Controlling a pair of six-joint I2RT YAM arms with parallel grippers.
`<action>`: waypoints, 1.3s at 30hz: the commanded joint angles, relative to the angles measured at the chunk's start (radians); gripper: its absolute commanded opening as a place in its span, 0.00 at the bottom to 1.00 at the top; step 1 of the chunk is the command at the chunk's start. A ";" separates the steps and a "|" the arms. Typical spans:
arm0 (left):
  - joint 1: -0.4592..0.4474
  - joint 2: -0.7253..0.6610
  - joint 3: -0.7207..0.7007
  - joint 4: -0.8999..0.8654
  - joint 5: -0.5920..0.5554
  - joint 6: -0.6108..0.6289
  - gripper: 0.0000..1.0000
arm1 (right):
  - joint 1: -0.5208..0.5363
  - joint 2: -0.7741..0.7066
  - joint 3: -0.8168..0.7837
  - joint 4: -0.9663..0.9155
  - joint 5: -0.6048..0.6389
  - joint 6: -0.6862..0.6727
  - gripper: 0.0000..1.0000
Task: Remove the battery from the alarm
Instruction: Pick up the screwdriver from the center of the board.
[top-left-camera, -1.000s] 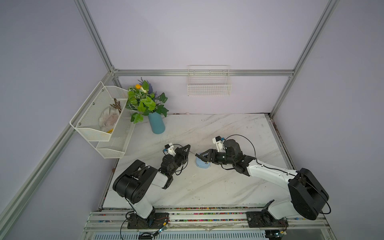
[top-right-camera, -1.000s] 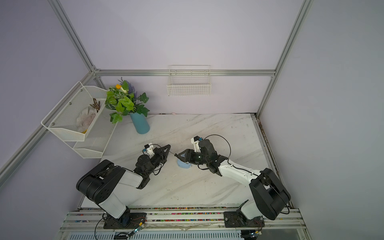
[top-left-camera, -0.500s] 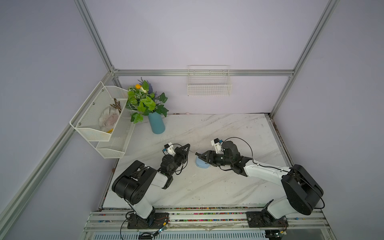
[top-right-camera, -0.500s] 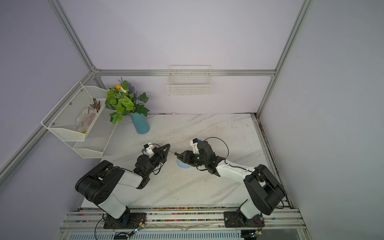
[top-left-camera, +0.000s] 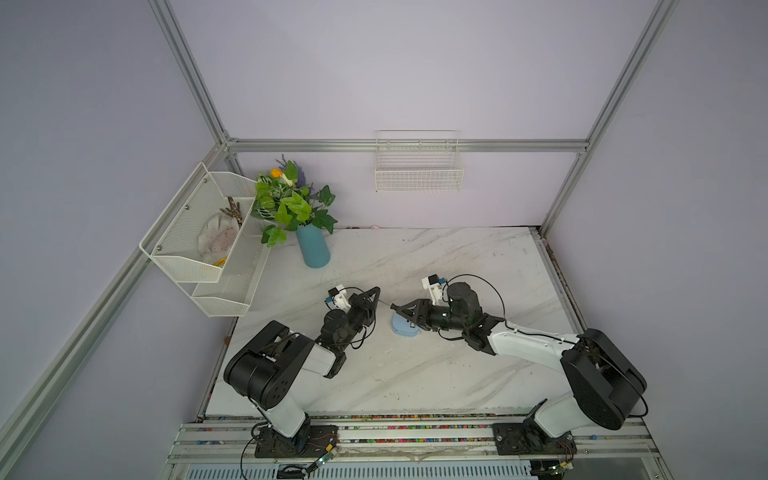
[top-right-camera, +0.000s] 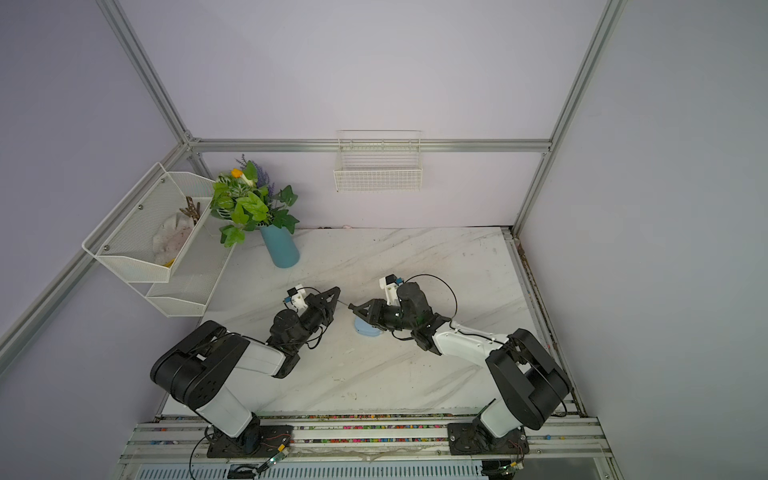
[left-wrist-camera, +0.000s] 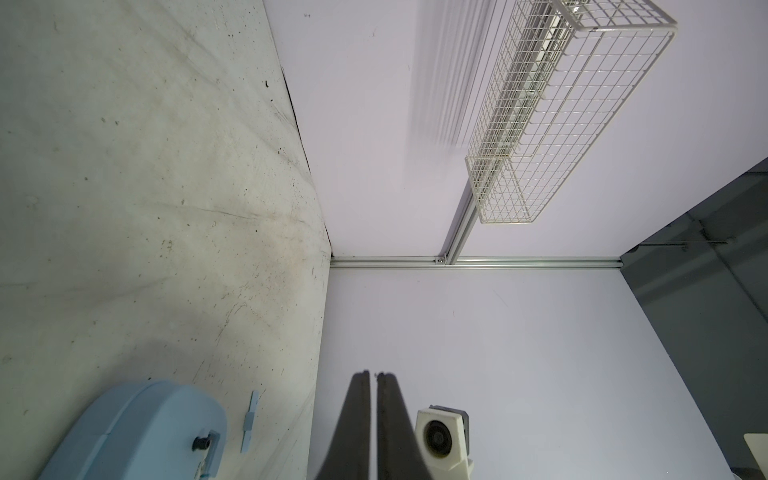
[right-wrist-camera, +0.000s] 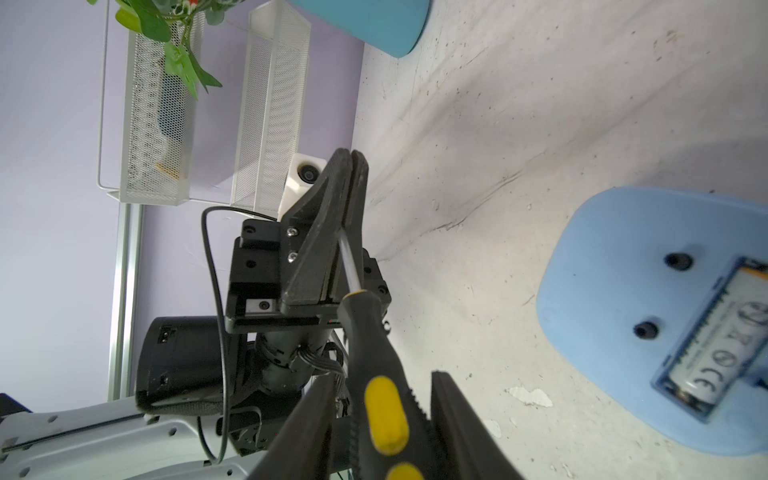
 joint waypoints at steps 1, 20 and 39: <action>-0.007 0.024 -0.017 0.033 0.002 0.004 0.00 | 0.014 0.009 0.001 0.090 -0.028 0.017 0.42; -0.026 0.087 -0.025 0.081 0.004 -0.013 0.00 | 0.016 0.049 0.006 0.171 -0.017 0.048 0.36; -0.053 0.121 -0.029 0.102 -0.001 -0.018 0.00 | 0.016 0.042 -0.041 0.378 -0.001 0.125 0.22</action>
